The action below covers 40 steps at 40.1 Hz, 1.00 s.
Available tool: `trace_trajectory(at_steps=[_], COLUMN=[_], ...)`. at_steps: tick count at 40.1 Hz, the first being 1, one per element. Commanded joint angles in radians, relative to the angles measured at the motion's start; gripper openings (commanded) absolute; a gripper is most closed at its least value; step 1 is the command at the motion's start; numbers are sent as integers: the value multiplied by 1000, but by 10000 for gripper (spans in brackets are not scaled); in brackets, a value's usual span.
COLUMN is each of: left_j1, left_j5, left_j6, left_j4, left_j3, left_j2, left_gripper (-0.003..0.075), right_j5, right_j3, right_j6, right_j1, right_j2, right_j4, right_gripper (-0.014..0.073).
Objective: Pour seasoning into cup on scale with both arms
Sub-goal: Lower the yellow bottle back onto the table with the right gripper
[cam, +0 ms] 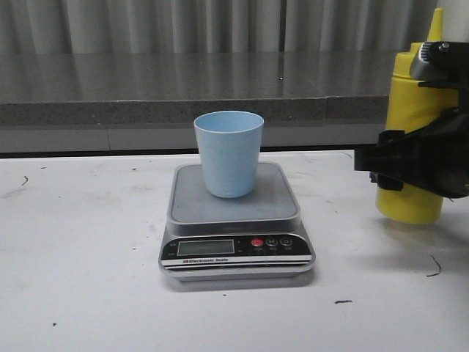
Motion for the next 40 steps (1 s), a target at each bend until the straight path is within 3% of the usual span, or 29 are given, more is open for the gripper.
trace_trajectory(at_steps=[1,9,40], left_j1=[4,4,4], left_j5=[-88,-88,-88], left_j6=[-8,-8,-8], left_j4=[-8,-8,-8], left_j3=[-28,-28,-28], left_j2=[7,7,7], left_gripper=[-20,-20,-20], right_j5=[-168,-269,-317], right_j3=[-27,-27,-27], right_j6=[28,28,28], right_j1=[0,0,0], right_j2=[-12,35,123], right_j4=[-76,-100,-145], right_gripper=[191,195,206])
